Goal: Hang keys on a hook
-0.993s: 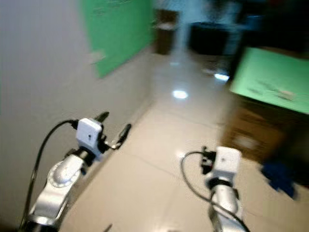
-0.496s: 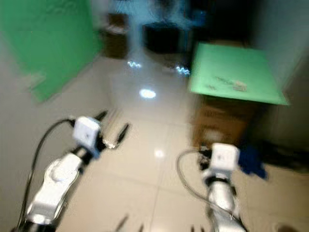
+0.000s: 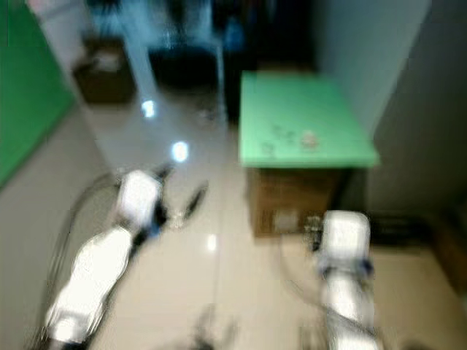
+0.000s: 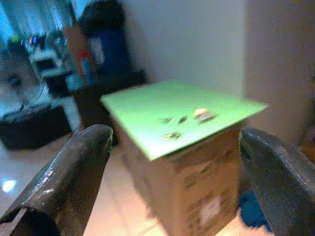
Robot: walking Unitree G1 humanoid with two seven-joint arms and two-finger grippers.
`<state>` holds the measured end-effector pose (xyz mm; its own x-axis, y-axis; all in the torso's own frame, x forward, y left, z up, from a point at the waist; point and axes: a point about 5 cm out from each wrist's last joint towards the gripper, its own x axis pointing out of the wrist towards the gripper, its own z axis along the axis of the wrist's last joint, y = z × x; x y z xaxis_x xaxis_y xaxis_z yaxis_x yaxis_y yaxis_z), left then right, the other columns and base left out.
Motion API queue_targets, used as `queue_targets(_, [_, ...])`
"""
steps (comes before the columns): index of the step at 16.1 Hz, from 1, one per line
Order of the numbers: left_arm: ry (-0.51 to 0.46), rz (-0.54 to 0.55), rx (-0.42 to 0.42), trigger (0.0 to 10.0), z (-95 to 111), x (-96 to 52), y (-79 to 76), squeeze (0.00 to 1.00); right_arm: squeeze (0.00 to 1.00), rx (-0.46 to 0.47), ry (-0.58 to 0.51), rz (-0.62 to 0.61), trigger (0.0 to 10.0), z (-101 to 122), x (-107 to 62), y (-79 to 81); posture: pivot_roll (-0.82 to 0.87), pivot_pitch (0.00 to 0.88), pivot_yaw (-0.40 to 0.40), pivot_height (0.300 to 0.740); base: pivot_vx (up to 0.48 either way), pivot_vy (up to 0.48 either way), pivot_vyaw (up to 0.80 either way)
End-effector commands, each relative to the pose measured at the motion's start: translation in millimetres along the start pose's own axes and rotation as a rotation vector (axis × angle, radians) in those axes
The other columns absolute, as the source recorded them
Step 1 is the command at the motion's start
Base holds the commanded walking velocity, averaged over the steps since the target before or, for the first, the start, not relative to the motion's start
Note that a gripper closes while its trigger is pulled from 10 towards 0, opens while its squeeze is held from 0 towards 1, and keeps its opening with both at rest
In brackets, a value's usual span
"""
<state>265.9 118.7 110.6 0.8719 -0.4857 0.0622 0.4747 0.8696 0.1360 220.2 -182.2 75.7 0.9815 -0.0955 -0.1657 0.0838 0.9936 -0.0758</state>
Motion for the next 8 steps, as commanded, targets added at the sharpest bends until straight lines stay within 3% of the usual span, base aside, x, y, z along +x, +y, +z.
queue_targets(1, [-0.028, -0.027, -0.001, 10.0, 6.0, 5.9, -7.1, 0.0, 0.0, -0.027, -0.013, -0.002, 10.0, 1.7, -0.8, -6.7, -0.09, 0.0, 0.057, 0.74, 0.435, 0.0, 0.0])
queue_targets(5, [-0.027, -0.046, 0.004, 10.0, 5.8, 7.0, -10.1, 0.0, 0.0, -0.111, -0.028, 0.032, 10.0, 4.5, 2.0, -1.9, -0.1, 0.0, 0.059, 0.74, 0.44, 0.0, 0.0])
queue_targets(8, [-0.025, -0.056, 0.006, 10.0, 5.7, 7.2, -10.5, 0.0, 0.0, -0.093, -0.027, 0.03, 10.0, 3.5, 2.0, -2.0, -0.1, 0.0, 0.062, 0.74, 0.437, 0.0, 0.0])
